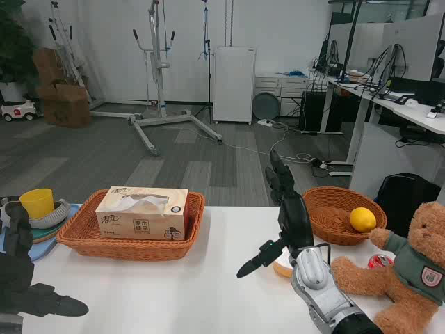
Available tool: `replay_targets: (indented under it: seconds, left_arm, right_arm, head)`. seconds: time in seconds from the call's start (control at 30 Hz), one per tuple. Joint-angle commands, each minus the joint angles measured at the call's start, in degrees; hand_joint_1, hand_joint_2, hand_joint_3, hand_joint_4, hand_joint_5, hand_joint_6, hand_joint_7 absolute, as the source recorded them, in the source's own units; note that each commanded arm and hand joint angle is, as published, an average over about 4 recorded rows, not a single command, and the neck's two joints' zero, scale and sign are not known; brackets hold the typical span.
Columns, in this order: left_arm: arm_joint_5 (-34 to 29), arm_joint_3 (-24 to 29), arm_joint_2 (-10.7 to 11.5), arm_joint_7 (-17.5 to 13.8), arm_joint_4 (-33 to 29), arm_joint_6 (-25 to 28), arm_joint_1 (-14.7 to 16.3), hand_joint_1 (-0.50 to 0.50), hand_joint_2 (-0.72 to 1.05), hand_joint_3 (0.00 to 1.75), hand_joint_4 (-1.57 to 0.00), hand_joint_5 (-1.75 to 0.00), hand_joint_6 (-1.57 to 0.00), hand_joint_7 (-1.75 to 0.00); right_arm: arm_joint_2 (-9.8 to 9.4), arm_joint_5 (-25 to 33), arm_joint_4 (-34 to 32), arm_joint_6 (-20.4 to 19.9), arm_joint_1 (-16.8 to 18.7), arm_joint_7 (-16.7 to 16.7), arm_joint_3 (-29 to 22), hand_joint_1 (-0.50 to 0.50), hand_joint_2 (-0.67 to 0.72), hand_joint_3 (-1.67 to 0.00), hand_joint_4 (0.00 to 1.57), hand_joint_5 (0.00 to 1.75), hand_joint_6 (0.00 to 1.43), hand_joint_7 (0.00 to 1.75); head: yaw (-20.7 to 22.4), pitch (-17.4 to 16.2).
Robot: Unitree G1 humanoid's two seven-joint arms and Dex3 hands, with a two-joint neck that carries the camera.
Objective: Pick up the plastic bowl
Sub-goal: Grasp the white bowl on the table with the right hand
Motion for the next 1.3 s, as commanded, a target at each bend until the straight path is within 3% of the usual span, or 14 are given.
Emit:
replay_targets:
  seconds: [0.03,0.1,0.27,1.3]
  left_arm:
    - [20.46,8.45,-4.22,2.6,-4.72,-0.76,-5.57,-0.5,-0.72,0.09,0.0,0.0,0.0,0.0]
    - [20.46,8.45,-4.28,2.6,-4.72,-0.76,-5.57,-0.5,-0.72,0.09,0.0,0.0,0.0,0.0]
    - [20.46,8.45,-4.22,2.6,-4.72,-0.76,-5.7,-0.5,-0.72,0.09,0.0,0.0,0.0,0.0]
    - [20.37,8.54,-4.13,2.6,-4.5,-0.67,-5.83,-0.5,-0.72,0.07,0.0,0.0,0.0,0.0]
  right_arm:
    - [-1.42,-4.69,-20.28,7.11,-0.24,8.93,-7.59,-0.42,0.72,0.0,0.0,0.0,0.0,0.0]
    - [-1.45,-4.69,-20.31,7.11,-0.24,8.96,-7.55,-0.42,0.72,0.0,0.0,0.0,0.0,0.0]
    - [-1.49,-4.69,-20.35,7.11,-0.24,8.96,-7.53,-0.42,0.72,0.0,0.0,0.0,0.0,0.0]
    - [-1.36,-4.69,-20.22,7.9,-0.24,9.53,-7.44,-0.42,0.72,0.0,0.0,0.0,0.0,0.0]
  head:
    - [1.8,-4.18]
    - [1.08,-2.51]
    - [1.07,-1.89]
    - [0.93,-3.32]
